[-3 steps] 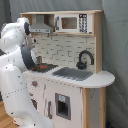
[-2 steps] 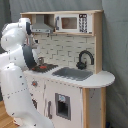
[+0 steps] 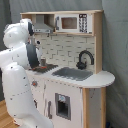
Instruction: Play with the kitchen
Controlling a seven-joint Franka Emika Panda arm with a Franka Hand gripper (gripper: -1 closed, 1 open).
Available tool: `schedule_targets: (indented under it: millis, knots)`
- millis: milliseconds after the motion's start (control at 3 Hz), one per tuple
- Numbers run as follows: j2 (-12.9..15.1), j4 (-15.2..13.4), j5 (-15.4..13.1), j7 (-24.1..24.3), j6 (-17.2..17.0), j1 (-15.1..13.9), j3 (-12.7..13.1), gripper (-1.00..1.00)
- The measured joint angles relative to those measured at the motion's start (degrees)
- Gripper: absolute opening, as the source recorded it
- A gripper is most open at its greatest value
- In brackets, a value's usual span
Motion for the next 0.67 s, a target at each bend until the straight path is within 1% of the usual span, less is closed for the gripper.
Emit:
schedule_targets:
  millis: [333,667]
  knots:
    - [4.34,-4.37,-3.18,1.61,0.89,1.64,0.05,-1.0]
    - [7.92,-7.7,-5.74,3.21,1.76,2.91,0.12,-1.0]
